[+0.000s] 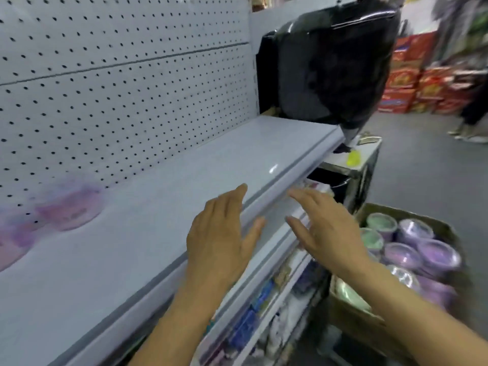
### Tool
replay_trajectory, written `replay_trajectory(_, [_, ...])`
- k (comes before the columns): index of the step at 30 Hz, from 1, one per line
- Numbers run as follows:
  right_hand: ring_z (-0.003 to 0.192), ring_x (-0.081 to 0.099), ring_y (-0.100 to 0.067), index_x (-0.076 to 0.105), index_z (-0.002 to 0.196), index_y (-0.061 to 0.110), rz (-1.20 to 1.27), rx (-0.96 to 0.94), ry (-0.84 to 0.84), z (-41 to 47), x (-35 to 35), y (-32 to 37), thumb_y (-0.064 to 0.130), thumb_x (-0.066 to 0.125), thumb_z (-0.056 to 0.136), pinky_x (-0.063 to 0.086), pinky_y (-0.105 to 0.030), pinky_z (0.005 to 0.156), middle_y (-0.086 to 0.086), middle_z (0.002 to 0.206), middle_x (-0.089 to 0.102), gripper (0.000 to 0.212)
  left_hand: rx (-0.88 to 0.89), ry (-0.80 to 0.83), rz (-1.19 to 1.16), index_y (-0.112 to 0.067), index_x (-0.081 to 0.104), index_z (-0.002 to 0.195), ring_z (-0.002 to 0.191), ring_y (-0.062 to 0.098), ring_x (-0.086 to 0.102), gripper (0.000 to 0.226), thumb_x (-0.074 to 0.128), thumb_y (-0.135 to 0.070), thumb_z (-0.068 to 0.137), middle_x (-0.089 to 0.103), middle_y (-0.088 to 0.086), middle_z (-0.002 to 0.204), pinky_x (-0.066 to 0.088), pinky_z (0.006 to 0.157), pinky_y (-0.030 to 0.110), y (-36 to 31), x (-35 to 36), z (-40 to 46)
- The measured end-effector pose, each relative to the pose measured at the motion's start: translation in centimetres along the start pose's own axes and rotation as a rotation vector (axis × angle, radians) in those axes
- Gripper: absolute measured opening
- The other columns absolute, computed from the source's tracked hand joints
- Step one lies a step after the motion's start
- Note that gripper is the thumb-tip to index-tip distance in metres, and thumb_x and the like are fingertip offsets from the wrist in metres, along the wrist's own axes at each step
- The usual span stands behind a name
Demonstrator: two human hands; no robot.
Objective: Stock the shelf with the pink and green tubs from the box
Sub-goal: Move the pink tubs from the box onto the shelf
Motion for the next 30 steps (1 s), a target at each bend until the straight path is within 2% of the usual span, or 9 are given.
replay_trajectory(4, [0.106, 0.056, -0.027, 0.053, 0.128, 0.019, -0.07, 0.153, 0.019, -3.5, -2.4, -8.4, 0.043, 0.043, 0.09, 0.05, -0.042, 0.081, -0.002, 0.125, 0.057, 0.046, 0.146, 0.136, -0.042, -0.022, 0.042, 0.139, 0.112, 0.021, 0.053, 0.061, 0.036, -0.058, 0.09, 0.057, 0.0, 0.126, 0.047, 0.085, 0.035, -6.6, 6.9, 2.8])
replay_trajectory(6, [0.106, 0.057, -0.028, 0.054, 0.125, 0.019, -0.089, 0.219, 0.028, -5.3, -3.1, -12.7, 0.042, 0.044, 0.088, 0.051, -0.043, 0.081, -0.002, 0.123, 0.058, 0.045, 0.198, 0.197, -0.032, -0.021, 0.047, 0.133, 0.106, 0.025, 0.058, 0.059, 0.039, -0.058, 0.087, 0.061, 0.002, 0.119, 0.049, 0.08, 0.035, -9.8, 10.7, 4.0])
replay_trajectory(11, [0.104, 0.057, -0.025, 0.059, 0.121, 0.017, -0.153, 0.372, 0.098, -9.6, -4.8, -24.7, 0.039, 0.055, 0.085, 0.051, -0.039, 0.075, -0.001, 0.121, 0.06, 0.042, 0.208, 0.437, -0.116, -0.028, 0.031, 0.144, 0.125, 0.021, 0.044, 0.061, 0.04, -0.058, 0.092, 0.048, -0.003, 0.138, 0.042, 0.097, 0.038, -17.0, 21.2, 6.4])
replay_trajectory(14, [0.1, 0.059, -0.033, 0.06, 0.119, 0.016, -0.165, 0.482, 0.197, -12.1, -5.5, -32.4, 0.027, 0.067, 0.083, 0.052, -0.04, 0.074, -0.005, 0.12, 0.06, 0.038, 0.199, 0.555, -0.173, -0.027, 0.032, 0.143, 0.125, 0.02, 0.043, 0.058, 0.041, -0.055, 0.094, 0.047, -0.003, 0.135, 0.043, 0.095, 0.037, -21.1, 27.4, 7.4])
replay_trajectory(17, [0.117, 0.05, -0.027, 0.051, 0.131, 0.024, -0.192, 0.629, 0.368, -14.5, -5.0, -39.1, 0.031, 0.06, 0.087, 0.047, -0.038, 0.082, 0.002, 0.134, 0.049, 0.045, 0.132, 0.681, -0.24, -0.026, 0.034, 0.141, 0.128, 0.02, 0.042, 0.055, 0.045, -0.051, 0.093, 0.046, -0.003, 0.139, 0.043, 0.095, 0.037, -24.1, 33.4, 8.0])
replay_trajectory(22, [0.123, 0.043, -0.026, 0.036, 0.141, 0.025, -0.167, 0.734, 0.635, -17.5, -1.4, -47.2, 0.035, 0.058, 0.087, 0.044, -0.038, 0.093, 0.0, 0.14, 0.039, 0.059, -0.126, 0.938, -0.376, -0.022, 0.044, 0.134, 0.117, 0.018, 0.052, 0.049, 0.054, -0.045, 0.091, 0.055, -0.002, 0.13, 0.041, 0.093, 0.032, -26.8, 44.0, 8.8])
replay_trajectory(25, [0.125, 0.041, -0.027, 0.033, 0.142, 0.024, -0.155, 0.751, 0.722, -18.6, 2.0, -51.5, 0.036, 0.06, 0.086, 0.042, -0.037, 0.096, -0.002, 0.142, 0.035, 0.064, -0.225, 1.005, -0.339, -0.016, 0.053, 0.119, 0.105, 0.023, 0.058, 0.04, 0.056, -0.042, 0.09, 0.061, 0.004, 0.115, 0.044, 0.084, 0.032, -27.2, 50.5, 9.1])
replay_trajectory(27, [0.128, 0.037, -0.028, 0.031, 0.143, 0.024, -0.169, 0.745, 0.762, -19.1, 4.6, -54.0, 0.034, 0.063, 0.084, 0.04, -0.037, 0.098, -0.004, 0.146, 0.032, 0.068, -0.256, 1.025, -0.303, -0.012, 0.055, 0.111, 0.103, 0.027, 0.058, 0.037, 0.055, -0.042, 0.09, 0.06, 0.008, 0.113, 0.047, 0.085, 0.036, -27.2, 54.6, 9.3])
replay_trajectory(30, [0.135, 0.03, -0.03, 0.027, 0.145, 0.022, -0.208, 0.719, 0.794, -19.9, 8.7, -57.2, 0.033, 0.064, 0.083, 0.037, -0.039, 0.104, -0.008, 0.151, 0.025, 0.073, -0.322, 1.049, -0.271, -0.004, 0.051, 0.125, 0.113, 0.033, 0.054, 0.049, 0.054, -0.039, 0.091, 0.054, 0.016, 0.126, 0.045, 0.093, 0.039, -26.6, 60.0, 9.1])
Point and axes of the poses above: each hand's wrist, its own z-axis towards the middle knuckle, its own x-axis out of the palm, y = z × x, the point moved 2 cm from there along z, towards the middle knuckle
